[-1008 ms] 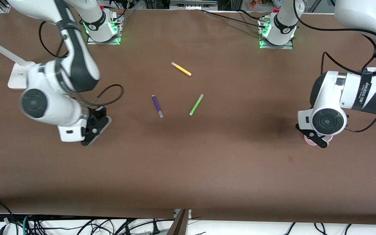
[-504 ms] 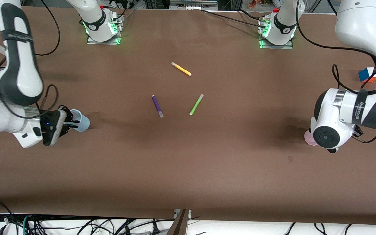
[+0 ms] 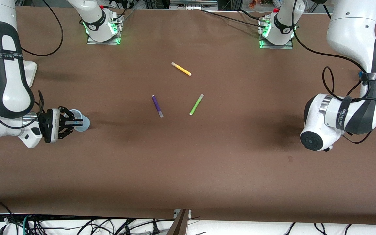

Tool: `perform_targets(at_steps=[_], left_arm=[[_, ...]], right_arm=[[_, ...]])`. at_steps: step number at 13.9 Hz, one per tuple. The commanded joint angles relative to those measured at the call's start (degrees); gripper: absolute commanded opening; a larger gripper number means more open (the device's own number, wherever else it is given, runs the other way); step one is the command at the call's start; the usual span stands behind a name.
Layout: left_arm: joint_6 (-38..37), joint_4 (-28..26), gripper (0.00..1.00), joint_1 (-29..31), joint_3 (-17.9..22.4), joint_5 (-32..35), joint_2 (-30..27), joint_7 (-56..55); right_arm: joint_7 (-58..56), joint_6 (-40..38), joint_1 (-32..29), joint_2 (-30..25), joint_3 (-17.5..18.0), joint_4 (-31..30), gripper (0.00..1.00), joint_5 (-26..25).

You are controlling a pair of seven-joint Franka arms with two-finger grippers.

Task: Place pink and blue markers in matching cups
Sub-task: 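Lower the blue marker into the blue cup while the left gripper drops pink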

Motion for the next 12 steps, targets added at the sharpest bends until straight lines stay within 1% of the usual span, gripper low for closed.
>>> perform_targets(at_steps=[1,3,4,5,7,9,10,11,12], left_arm=[[-1.4,1.6,0.0,-0.9,0.6,1.7,2.0,-1.6],[-1.4,1.6,0.0,-1.1,0.6,1.8,2.3,-1.9],[-1.4,1.6,0.05,-1.1,0.6,1.8,2.7,-1.8],[-1.5,1.6,0.37,-1.4,0.6,1.9,2.9,-1.7],[-2.4,1.6,0.95,-1.8,0.6,3.0,3.5,-1.6],[-2.3,1.7,0.96,-2.0,0.6,3.0,3.5,-1.6],[-2.4,2.1,0.97,-2.0,0.5,2.8,3.5,-1.4],[-2.5,2.8,1.0,-2.0,0.3,1.8,2.9,-0.9],[-2.9,3.8,1.0,-1.9,0.0,0.1,1.3,-0.9]], right_arm=[[-4.4,-2.5,-1.3,-1.1,0.7,-1.0,0.0,1.5],[-8.2,-3.1,-1.8,-1.2,0.7,-1.3,0.0,1.5],[-10.0,-3.6,-2.1,-1.1,0.7,-1.4,0.0,1.5],[-11.8,-3.7,-2.5,-1.0,0.7,-1.5,0.0,1.5],[-16.0,-3.8,-3.4,-0.6,0.8,-1.5,0.0,1.5],[-19.3,-3.8,-3.9,0.3,0.8,-1.6,0.0,2.5],[-20.2,-3.8,-4.3,0.7,0.8,-1.5,0.06,3.0],[-19.4,-3.9,-4.5,1.1,0.8,-1.5,0.38,3.6],[-18.4,-4.2,-4.9,1.1,0.8,-1.2,0.98,3.6]])
